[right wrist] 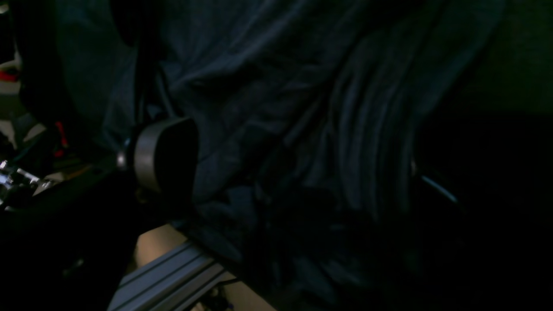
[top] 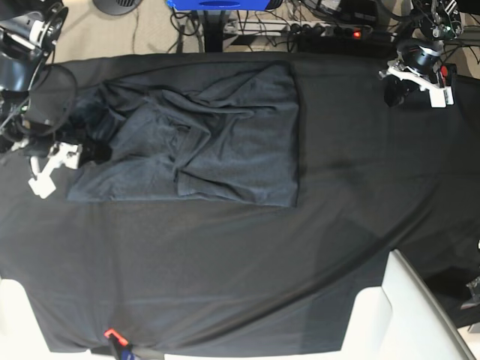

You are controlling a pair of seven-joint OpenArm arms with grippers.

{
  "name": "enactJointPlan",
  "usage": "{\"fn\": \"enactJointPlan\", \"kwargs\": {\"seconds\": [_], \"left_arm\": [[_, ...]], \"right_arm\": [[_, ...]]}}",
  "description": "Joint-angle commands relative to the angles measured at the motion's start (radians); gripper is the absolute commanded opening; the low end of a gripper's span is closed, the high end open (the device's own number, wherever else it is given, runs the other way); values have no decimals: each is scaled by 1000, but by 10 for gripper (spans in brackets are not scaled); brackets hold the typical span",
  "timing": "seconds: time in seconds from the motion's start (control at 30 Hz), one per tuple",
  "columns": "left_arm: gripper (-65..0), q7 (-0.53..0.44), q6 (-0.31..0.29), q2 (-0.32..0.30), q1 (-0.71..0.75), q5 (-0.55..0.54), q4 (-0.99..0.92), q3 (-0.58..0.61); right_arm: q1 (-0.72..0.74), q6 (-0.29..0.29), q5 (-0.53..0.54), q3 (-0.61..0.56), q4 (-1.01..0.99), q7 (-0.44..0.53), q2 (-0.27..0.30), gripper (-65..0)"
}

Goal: Fold the T-shirt properly
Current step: 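Grasp the shirt's side edge with the right gripper and fold it inward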

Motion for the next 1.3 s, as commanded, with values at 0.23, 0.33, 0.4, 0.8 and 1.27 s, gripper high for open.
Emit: {"fn": "enactJointPlan", "kwargs": {"seconds": [0.23,0.33,0.4,0.8,1.27], "left_arm": [[-650,-20,-9,-13,2,-14,13,-4],[-650,-20,-9,-13,2,-14,13,-4],[-650,-20,-9,-13,2,-14,13,-4],[-650,-20,-9,-13,2,-14,13,-4],[-650,-20,-9,-11,3,-14,13,-4]], "right_arm": [[-79,-21,22,-110,133,-104,-19,-176],[-80,-21,24,-112,133,-74,-19,-177],[-80,-21,22,-114,133,-69,-18,-180],[-30,-21,22,-118,136,-66,-21,-530],[-90,-21,24,-272,452,-69,-48,-645]]}}
